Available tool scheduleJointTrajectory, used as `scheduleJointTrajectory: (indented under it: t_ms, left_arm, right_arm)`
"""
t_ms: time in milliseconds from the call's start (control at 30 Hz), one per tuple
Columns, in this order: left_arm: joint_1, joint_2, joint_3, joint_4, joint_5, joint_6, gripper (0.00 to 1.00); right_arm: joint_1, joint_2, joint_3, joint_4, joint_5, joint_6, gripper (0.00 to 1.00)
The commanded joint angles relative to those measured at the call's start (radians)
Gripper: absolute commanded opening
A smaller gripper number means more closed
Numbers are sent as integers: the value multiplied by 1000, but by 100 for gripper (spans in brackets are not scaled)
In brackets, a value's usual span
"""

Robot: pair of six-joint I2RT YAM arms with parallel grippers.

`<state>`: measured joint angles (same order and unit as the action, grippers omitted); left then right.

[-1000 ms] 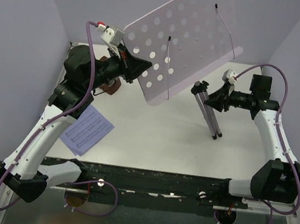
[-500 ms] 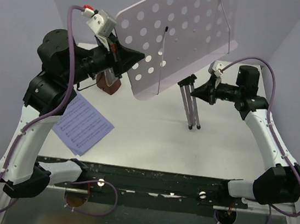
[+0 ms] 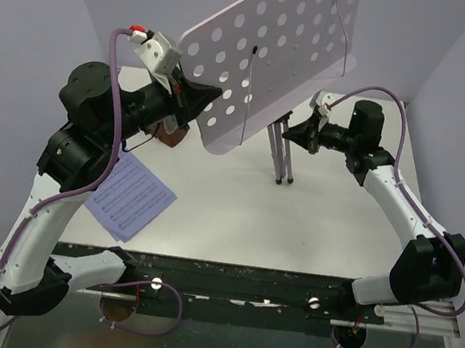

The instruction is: Set up the instrument practice props

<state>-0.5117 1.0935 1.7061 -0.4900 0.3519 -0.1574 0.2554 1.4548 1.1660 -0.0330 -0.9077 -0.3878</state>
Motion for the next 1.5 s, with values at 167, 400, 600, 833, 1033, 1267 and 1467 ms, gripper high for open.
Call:
scheduleJointTrajectory:
  t_ms: [167,400,600,833,1033,1267,1467]
  left_arm:
    - [-117,55,-3,157,-85,65,0]
    - [-122,62,-8,151,-120,42,0]
    - [-122,62,-14,134,-113,61,0]
    - [-120,62,-19,130,-93,76,0]
    - [-120,62,-28,126,-91,81,0]
    - [-122,65,-33,126,-88,84,0]
    - [-119,63,-31,116,-94,90,0]
  right_arm:
    - [-13,-102,-115,-70,-14,20,35]
    - [-73,-88,-189,-103,-68,41,66]
    - [-87,-8,-173,-209,-95,-85,73]
    - [-87,99,-103,-185,-187,13,74]
    - [-87,193,-63,-101,-220,171,73]
    - [-90,222,-59,-51,-154,221,72]
    - [-125,188,-11,-128,-157,198,73]
